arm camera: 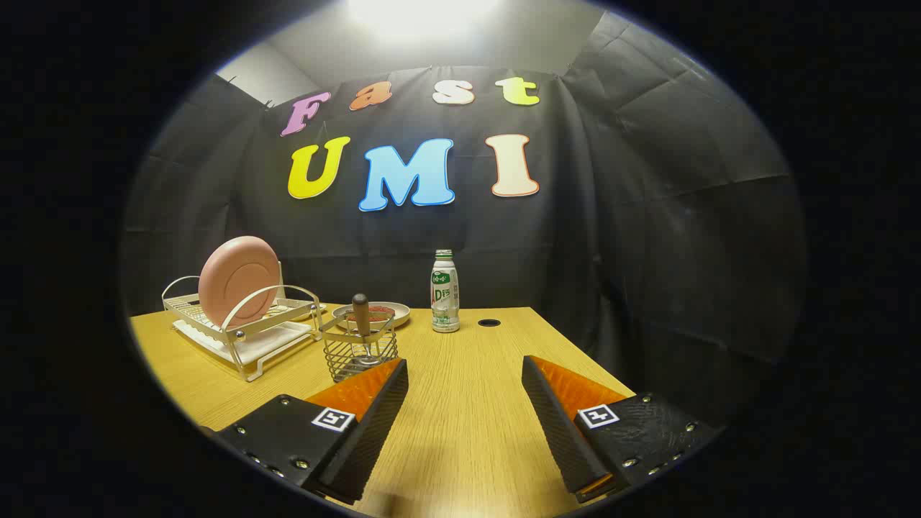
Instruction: Take the plate from the dish rack, then take the spoon from the basket and place it into the plate.
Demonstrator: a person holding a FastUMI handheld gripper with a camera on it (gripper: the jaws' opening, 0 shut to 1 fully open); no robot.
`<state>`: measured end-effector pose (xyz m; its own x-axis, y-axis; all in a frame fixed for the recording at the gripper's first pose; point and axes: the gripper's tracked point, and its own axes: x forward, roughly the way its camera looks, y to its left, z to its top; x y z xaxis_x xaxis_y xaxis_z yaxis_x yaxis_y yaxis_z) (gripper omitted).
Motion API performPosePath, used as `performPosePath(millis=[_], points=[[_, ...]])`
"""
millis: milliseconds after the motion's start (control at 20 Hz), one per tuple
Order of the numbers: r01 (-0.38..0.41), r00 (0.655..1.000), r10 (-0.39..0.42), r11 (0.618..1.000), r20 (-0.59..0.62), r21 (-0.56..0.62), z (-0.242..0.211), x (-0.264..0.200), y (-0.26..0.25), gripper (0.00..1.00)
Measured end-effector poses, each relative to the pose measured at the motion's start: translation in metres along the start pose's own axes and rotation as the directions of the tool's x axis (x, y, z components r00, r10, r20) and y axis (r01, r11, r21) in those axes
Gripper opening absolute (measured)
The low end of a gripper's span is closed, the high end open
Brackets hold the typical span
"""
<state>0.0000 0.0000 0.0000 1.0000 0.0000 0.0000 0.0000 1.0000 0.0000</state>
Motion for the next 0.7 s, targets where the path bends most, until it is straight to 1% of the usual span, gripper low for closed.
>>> performPosePath(millis=[150, 250, 350, 500, 600, 700], points=[[0.000, 1.000, 0.000, 1.000, -0.001, 0.002, 0.001, 0.013, 0.000, 0.97], [0.002, 1.000, -0.002, 1.000, 0.002, -0.004, 0.004, 0.033, 0.000, 0.97], [0.012, 0.999, -0.012, 1.000, 0.037, -0.006, 0.013, 0.053, -0.003, 0.97], [0.046, 0.995, -0.048, 0.999, 0.087, 0.020, 0.034, 0.071, -0.015, 0.97], [0.092, 0.988, -0.094, 0.995, 0.121, 0.027, 0.053, 0.076, -0.032, 0.97], [0.143, 0.979, -0.143, 0.990, 0.145, 0.010, 0.071, 0.069, -0.052, 0.97]])
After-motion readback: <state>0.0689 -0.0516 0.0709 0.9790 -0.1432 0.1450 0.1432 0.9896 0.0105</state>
